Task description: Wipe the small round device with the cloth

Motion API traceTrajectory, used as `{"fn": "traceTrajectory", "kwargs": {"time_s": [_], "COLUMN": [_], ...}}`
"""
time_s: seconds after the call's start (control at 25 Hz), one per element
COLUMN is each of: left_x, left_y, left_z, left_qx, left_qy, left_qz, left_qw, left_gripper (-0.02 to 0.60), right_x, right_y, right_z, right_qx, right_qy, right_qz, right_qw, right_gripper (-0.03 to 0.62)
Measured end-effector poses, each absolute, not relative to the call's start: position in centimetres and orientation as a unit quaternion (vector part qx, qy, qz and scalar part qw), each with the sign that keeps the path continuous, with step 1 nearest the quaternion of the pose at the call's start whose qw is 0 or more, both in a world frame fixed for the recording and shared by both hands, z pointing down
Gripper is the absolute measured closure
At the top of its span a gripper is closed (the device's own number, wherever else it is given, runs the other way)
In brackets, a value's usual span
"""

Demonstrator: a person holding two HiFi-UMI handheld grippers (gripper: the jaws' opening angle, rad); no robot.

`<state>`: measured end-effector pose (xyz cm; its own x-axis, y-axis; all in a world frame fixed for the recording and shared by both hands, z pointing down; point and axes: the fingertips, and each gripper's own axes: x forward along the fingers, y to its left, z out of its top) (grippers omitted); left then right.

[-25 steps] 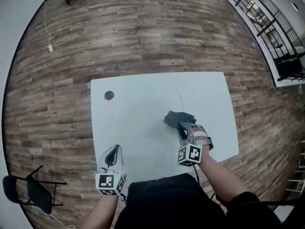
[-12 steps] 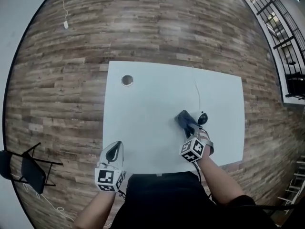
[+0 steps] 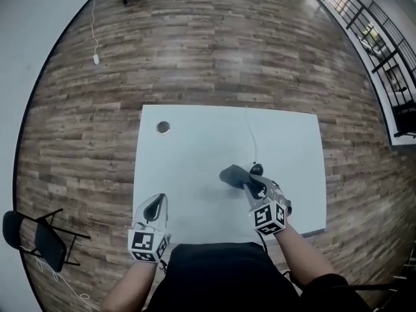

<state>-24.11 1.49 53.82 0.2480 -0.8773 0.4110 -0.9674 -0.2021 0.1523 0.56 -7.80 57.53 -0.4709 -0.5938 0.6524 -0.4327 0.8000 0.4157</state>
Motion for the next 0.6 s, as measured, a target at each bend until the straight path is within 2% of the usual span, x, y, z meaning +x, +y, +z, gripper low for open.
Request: {"fn": "traceTrajectory", "kwargs": {"time_s": [0.16, 0.4, 0.6], "left_x": [-23.3, -23.1, -23.5], "left_y": [0.4, 2.1, 3.6], "left_z": [51.1, 49.9, 49.7], "left_qx": [0.757, 0.748, 0.736], "left_qy": [-0.621, -0.628, -0.635], "left_qz": [0.114, 0.154, 0.18], "left_qw": [0.168, 0.152, 0.149], "left_gripper": [0.574, 0.574, 0.574], "right_x": [5.5, 4.5, 5.7], "right_y": [-12.6, -13.5, -13.6], "right_z": [53.5, 58.4, 62.8], "right_qx": [0.403, 0.364, 0.391], "right_qy": [-0.832, -0.837, -0.829], "right_qz": [-0.106, -0.104, -0.006], "right_qw": [0.367, 0.395, 0.399], "right_gripper": [0.52, 0.52, 0.52]}}
